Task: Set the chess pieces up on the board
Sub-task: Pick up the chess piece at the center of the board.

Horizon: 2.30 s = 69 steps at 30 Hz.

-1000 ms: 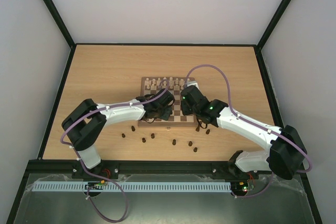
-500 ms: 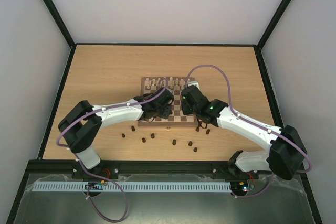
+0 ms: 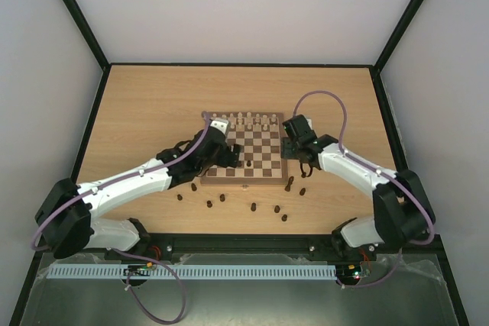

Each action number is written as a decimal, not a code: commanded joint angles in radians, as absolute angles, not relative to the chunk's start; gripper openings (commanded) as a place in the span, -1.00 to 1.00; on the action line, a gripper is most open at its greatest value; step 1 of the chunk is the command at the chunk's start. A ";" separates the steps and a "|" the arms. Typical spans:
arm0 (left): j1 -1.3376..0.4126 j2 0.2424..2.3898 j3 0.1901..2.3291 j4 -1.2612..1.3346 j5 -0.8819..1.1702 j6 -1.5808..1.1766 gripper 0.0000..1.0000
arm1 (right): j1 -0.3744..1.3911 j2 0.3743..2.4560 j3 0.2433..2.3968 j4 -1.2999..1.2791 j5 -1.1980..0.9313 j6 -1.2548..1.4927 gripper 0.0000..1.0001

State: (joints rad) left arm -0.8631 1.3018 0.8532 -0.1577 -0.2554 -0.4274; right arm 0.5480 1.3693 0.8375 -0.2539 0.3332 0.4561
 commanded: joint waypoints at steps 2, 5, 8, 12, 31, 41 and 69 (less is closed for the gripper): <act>-0.794 1.272 0.816 -0.165 -0.306 -0.469 0.98 | 0.496 1.475 0.847 -0.273 0.282 0.468 0.38; -0.760 1.251 0.800 -0.166 -0.303 -0.482 0.98 | 0.482 1.518 0.863 -0.268 0.278 0.466 0.33; -0.749 1.244 0.793 -0.163 -0.301 -0.489 0.98 | 0.463 1.552 0.881 -0.267 0.271 0.463 0.22; -0.746 1.250 0.797 -0.167 -0.295 -0.491 0.98 | 0.446 1.586 0.897 -0.263 0.275 0.465 0.02; -0.747 1.242 0.796 -0.166 -0.283 -0.495 0.98 | 0.408 1.641 0.935 -0.257 0.317 0.473 -0.21; -0.746 1.242 0.796 -0.166 -0.279 -0.492 0.98 | 0.399 1.686 0.957 -0.254 0.311 0.470 -0.35; -0.728 1.224 0.784 -0.168 -0.308 -0.496 0.98 | 0.390 1.606 0.929 -0.238 0.280 0.468 -0.88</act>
State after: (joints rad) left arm -0.7452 1.2621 0.8036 -0.1654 -0.2810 -0.4835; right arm 0.3927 1.6733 0.9379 -0.2214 0.2920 0.4610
